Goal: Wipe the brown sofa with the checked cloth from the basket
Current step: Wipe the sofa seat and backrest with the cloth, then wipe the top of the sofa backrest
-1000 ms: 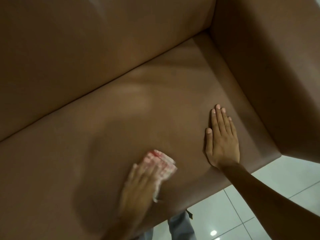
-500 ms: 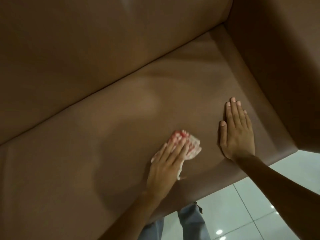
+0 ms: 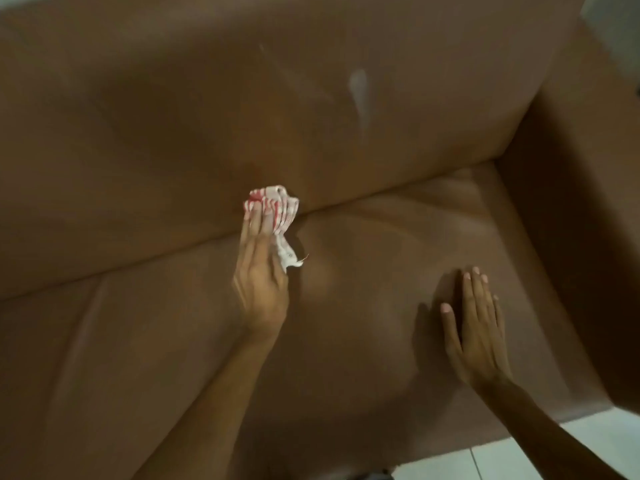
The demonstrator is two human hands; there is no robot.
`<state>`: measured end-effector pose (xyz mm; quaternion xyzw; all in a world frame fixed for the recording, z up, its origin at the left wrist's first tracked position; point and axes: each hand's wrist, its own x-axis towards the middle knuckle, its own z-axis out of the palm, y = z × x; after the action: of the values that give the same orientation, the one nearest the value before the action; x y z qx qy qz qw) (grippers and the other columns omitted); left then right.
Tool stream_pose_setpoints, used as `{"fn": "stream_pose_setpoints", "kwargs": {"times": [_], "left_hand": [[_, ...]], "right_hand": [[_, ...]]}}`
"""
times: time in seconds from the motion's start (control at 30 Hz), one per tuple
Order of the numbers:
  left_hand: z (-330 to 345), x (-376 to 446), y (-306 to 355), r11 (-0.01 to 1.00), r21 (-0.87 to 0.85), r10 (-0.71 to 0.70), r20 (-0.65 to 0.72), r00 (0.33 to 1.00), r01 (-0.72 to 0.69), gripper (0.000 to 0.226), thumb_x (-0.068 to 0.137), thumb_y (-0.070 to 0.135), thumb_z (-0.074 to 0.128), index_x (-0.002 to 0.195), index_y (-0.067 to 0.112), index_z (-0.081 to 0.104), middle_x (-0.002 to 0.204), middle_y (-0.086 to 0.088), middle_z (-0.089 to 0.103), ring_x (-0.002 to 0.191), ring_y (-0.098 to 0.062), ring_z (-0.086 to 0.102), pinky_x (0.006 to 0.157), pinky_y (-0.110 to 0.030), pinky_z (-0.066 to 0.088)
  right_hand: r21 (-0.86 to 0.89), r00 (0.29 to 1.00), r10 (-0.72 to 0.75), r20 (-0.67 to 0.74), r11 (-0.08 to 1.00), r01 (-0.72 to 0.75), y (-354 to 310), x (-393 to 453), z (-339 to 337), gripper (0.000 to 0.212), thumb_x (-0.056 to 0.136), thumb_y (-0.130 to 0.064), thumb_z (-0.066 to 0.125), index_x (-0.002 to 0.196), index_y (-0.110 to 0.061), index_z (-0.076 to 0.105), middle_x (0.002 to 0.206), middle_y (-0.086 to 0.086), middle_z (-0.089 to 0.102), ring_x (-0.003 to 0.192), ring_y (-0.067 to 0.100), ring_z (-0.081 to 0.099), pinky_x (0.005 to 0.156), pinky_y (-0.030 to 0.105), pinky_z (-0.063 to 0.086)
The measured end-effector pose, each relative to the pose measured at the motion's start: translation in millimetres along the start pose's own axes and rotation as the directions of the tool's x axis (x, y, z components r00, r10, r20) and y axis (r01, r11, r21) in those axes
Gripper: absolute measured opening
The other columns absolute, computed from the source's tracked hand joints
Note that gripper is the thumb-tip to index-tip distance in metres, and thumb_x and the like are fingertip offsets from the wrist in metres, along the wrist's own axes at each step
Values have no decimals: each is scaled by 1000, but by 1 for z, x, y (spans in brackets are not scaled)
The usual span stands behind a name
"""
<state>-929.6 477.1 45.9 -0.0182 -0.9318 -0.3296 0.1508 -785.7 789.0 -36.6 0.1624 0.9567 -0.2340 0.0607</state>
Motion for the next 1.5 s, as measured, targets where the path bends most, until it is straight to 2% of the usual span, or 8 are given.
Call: {"fn": "stream_pose_setpoints", "kwargs": {"times": [0.2, 0.37, 0.63, 0.77, 0.93, 1.17, 1.27, 1.5], "left_hand": [[-1, 99, 83, 987, -108, 90, -248, 965, -120, 48, 120, 17, 36, 162, 2, 53, 173, -15, 47, 167, -32, 37, 134, -28, 34], [58, 156, 106, 928, 171, 368, -279, 887, -332, 48, 118, 7, 45, 166, 8, 48, 177, -12, 43, 171, -29, 28, 137, -35, 31], [128, 99, 22, 847, 426, 336, 34, 941, -318, 68, 114, 35, 47, 173, 15, 20, 183, 4, -28, 171, -21, -28, 141, -45, -12], [99, 132, 29, 885, 419, 284, -141, 948, -203, 60, 117, 29, 39, 171, 16, 15, 183, 6, -30, 169, -21, -32, 140, -45, -16], [93, 212, 102, 981, 184, 148, -475, 868, -67, 61, 119, 46, 30, 170, 14, 17, 178, -16, 11, 170, -42, 2, 140, -48, -7], [149, 154, 77, 725, 536, 561, -95, 822, -433, 95, 103, 33, 74, 173, 20, 11, 185, -6, 4, 171, -31, -3, 140, -47, 0], [128, 126, 28, 674, 580, 531, 52, 846, -458, 90, 96, 21, 77, 170, 18, 25, 187, -5, -3, 172, -31, -13, 139, -46, -10], [72, 190, 57, 899, 408, 324, -374, 869, -159, 84, 102, 6, 42, 177, 11, 5, 188, -6, -7, 173, -19, -16, 141, -45, -7]], "right_hand": [[61, 915, -285, -287, 947, 314, -80, 124, -60, 70, 119, -38, 32, 179, -9, 10, 190, 2, -3, 178, 21, -2, 143, 53, 15], [-28, 715, -480, -508, 839, 544, -147, 237, -112, 65, 120, -19, 41, 177, -2, 14, 187, 19, 7, 177, 32, 3, 143, 55, 16], [-412, 475, -620, -625, 778, 474, -154, 338, -126, 75, 119, -44, 25, 178, -11, -7, 184, 20, 1, 173, 15, -21, 143, 41, -5], [-468, 361, -658, -661, 737, 487, -146, 356, -114, 74, 117, -51, 18, 178, -17, -8, 186, -1, -18, 175, 19, -14, 143, 43, -2], [-457, 326, -663, -674, 721, 521, -142, 361, -111, 74, 116, -52, 16, 178, -17, -7, 187, -2, -17, 175, 18, -13, 143, 42, -2], [-466, 301, -665, -683, 715, 521, -143, 362, -111, 74, 116, -51, 16, 178, -19, -8, 186, -4, -18, 175, 17, -14, 143, 40, -3], [-460, 320, -671, -669, 712, 531, -142, 360, -111, 74, 116, -51, 17, 178, -19, -10, 186, -4, -20, 175, 17, -16, 143, 41, -4], [-454, 327, -671, -666, 712, 535, -141, 361, -111, 75, 117, -51, 18, 178, -19, -9, 186, -3, -19, 175, 19, -16, 143, 42, -4]]}}
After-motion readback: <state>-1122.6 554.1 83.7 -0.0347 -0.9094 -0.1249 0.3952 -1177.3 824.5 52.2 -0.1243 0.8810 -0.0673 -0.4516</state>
